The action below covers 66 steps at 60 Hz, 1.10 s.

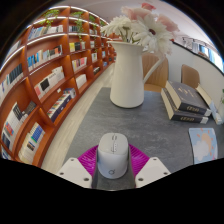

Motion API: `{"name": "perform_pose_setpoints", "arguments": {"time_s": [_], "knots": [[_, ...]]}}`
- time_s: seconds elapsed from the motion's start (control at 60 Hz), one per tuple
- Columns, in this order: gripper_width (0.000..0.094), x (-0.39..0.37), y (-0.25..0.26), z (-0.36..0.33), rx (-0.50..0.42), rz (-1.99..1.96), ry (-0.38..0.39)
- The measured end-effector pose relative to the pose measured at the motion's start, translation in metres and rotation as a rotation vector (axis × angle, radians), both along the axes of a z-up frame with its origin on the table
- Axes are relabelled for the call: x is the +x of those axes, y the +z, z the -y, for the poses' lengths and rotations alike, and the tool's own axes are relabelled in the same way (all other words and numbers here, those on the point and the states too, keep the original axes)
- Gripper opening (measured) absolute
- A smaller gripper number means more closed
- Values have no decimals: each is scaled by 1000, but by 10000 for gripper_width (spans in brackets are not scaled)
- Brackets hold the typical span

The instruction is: Arrange mouse

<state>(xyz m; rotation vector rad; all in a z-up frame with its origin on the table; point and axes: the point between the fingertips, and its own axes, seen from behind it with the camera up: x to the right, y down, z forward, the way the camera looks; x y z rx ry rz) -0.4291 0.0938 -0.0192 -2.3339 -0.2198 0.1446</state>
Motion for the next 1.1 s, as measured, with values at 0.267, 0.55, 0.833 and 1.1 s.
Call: {"name": "perform_pose_setpoints", "arguments": {"time_s": [0.267, 0.55, 0.833, 1.1], "knots": [[356, 2, 9, 6, -79, -21, 29], [357, 97, 220, -8, 236, -15, 25], [354, 302, 301, -23, 375, 66, -100], [352, 378, 113, -4, 52, 32, -150]]}}
